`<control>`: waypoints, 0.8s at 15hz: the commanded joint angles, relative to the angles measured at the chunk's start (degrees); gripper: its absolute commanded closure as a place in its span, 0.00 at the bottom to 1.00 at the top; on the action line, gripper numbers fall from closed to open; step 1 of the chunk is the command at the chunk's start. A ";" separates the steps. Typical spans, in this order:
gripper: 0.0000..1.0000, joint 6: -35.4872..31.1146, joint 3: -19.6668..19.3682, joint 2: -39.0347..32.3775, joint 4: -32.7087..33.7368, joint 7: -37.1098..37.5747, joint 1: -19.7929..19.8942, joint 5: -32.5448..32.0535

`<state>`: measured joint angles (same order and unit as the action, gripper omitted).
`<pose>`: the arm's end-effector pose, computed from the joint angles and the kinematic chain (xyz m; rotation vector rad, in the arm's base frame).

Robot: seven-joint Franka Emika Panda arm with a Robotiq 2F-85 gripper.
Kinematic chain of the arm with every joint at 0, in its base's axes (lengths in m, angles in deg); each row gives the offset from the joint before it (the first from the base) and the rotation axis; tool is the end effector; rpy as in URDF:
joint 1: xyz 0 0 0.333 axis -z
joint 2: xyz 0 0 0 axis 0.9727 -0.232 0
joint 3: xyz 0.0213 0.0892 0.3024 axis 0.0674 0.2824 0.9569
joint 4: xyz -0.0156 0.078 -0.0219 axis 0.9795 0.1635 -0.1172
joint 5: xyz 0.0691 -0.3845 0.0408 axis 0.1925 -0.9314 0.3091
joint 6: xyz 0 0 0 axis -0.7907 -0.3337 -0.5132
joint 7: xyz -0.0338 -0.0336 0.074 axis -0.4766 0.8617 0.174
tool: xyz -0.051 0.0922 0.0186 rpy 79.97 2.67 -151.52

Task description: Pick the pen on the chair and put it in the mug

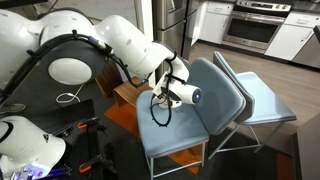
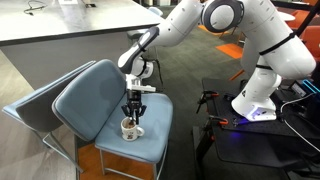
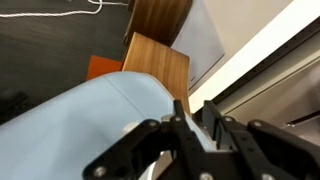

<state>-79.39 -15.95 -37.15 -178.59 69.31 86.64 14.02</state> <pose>0.6347 0.0226 0.0714 -2.0238 0.9218 0.6999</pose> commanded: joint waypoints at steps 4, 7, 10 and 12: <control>0.18 -10.61 -3.72 3.29 -2.26 3.31 -7.25 0.40; 0.00 -20.16 -4.75 5.09 -4.67 7.41 -12.19 -1.02; 0.00 -29.21 -6.16 7.14 -8.09 13.75 -17.25 -3.95; 0.00 -33.75 -7.84 8.76 -10.87 19.49 -20.49 -7.66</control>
<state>-107.54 -20.89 -32.28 -184.02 81.76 70.17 10.38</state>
